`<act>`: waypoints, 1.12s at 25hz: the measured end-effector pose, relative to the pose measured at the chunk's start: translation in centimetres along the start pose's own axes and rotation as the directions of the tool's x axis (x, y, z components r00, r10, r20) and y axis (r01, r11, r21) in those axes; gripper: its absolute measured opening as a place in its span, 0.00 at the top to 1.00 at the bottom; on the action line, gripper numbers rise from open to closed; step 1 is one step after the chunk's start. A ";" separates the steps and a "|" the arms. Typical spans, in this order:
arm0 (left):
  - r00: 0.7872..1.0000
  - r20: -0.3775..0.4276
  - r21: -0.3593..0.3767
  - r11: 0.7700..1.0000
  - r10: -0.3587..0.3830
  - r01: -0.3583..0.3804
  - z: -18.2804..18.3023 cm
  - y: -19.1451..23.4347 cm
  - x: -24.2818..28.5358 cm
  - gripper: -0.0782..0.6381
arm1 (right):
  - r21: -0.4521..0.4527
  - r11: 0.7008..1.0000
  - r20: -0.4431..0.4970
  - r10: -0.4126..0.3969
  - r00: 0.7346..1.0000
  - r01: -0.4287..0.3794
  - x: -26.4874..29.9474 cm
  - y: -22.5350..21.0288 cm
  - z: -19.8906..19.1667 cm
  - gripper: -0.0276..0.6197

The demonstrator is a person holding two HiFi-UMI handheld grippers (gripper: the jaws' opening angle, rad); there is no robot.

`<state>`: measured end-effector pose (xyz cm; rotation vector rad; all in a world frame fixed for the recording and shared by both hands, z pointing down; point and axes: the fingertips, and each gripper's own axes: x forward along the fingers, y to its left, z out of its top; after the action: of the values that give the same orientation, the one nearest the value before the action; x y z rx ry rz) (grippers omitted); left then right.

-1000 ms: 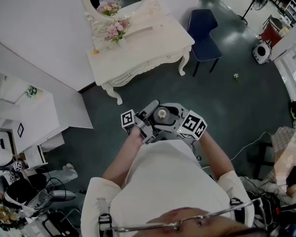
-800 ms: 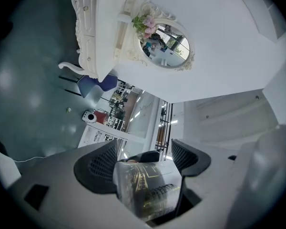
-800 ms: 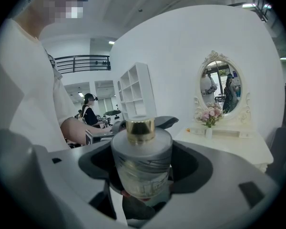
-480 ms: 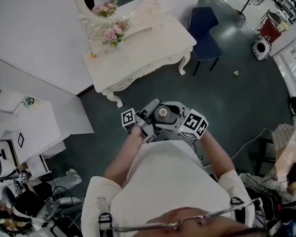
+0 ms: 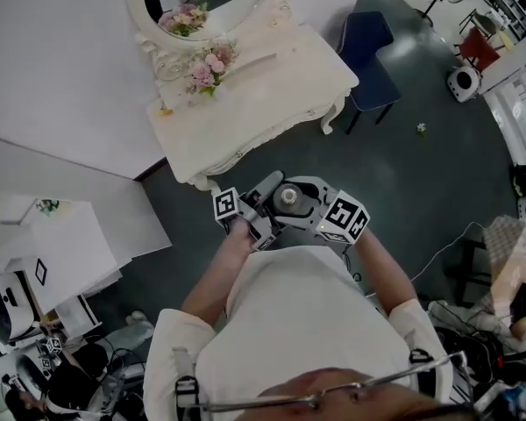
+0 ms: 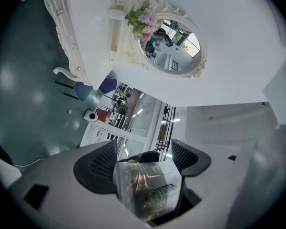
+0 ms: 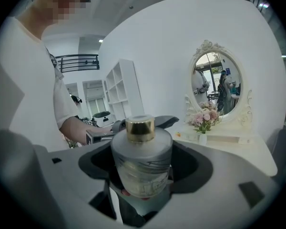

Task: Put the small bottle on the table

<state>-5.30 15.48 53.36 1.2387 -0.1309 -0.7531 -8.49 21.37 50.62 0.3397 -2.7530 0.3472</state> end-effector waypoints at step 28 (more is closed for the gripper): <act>0.998 -0.052 -0.028 0.999 0.039 -0.040 9.8 -1.2 7.1 0.40 | 0.047 0.998 -0.005 -0.040 0.999 0.040 2.7 -11.7 3.2 0.42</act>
<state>-5.12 3.32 53.57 1.2231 -0.1015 -0.6863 -8.72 9.00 50.97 0.4046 -2.7332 0.4022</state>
